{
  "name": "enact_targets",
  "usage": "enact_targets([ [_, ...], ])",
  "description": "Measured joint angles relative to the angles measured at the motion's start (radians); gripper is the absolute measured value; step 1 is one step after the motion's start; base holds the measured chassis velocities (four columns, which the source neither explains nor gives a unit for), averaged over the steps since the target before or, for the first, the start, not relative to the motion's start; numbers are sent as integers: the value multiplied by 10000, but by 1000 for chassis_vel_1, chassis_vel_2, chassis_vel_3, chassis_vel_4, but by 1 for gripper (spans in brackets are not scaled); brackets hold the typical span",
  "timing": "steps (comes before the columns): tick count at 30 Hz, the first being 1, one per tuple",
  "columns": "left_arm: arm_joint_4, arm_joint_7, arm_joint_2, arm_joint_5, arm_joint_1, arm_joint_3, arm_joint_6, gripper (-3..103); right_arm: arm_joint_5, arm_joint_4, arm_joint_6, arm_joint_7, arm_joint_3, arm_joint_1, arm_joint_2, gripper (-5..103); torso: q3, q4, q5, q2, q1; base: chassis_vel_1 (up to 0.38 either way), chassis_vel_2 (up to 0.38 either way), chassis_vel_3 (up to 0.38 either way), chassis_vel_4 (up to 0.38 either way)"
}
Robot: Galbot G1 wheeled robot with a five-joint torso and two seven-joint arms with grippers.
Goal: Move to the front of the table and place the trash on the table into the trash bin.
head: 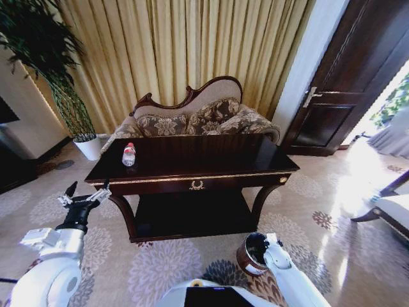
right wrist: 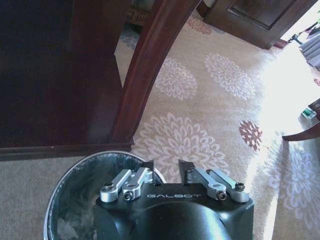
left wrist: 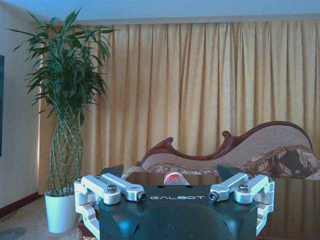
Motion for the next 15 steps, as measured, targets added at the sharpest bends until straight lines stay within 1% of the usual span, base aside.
enact_targets([
  [2, 0, 10, 0, 24, 18, 20, 0, 100, -1, -20, 26, 30, -16, 40, 5, 35, 0, 0, 0, 0, 0, 0, 0, 0, 0],
  [3, 0, 10, 0, 24, 18, 20, 0, 100, -1, -20, 26, 30, -16, 40, 5, 35, 0, 0, 0, 0, 0, 0, 0, 0, 0],
  [4, 0, 17, -3, 46, 31, 38, 0, 100, -3, -19, 90, 46, -17, 31, 3, 40, 0, -1, 1, 0, 0, 0, 0, 0, 0],
  [6, 0, 26, -64, 100, 62, 100, 0, 100, 98, 328, 625, 99, 183, -147, 6, 51, 0, -4, 3, 0, 0, 0, 0, 0, 0],
  [7, 0, 26, -64, 100, 62, 100, 0, 100, 98, 328, 625, 99, 183, -147, 6, 51, 0, -4, 3, 0, 0, 0, 0, 0, 0],
  [9, 0, 36, -127, 141, 104, 131, -17, 100, 515, 1174, 1249, 1, 513, -434, 0, 61, 0, -4, 1, 0, 0, 0, 0, 0, 0],
  [10, 2, 49, -140, 163, 137, 131, -56, 100, 776, 1792, 1577, -141, 725, -634, -38, 61, 0, -1, 6, 0, 0, 0, 0, 0, 0],
  [11, 16, 84, -148, 179, 161, 126, -94, 100, 1037, 2536, 1865, -343, 973, -862, -125, 67, 0, 0, 4, 0, 0, 0, 0, 0, 0],
  [12, 16, 84, -148, 179, 161, 126, -94, 100, 1037, 2536, 1865, -343, 973, -862, -125, 67, 0, 0, 4, 0, 0, 0, 0, 0, 0],
  [13, 34, 104, -148, 182, 175, 99, -122, 100, 1236, 3321, 2075, -637, 1206, -1118, -235, 73, 0, 1, -5, 1, 0, 0, 0, 0, 0],
  [15, 35, 109, -138, 157, 170, 46, -135, 100, 1506, 4708, 2258, -1092, 1546, -1524, -434, 84, 0, -6, 0, 1, 0, 0, 0, 0, 0],
])
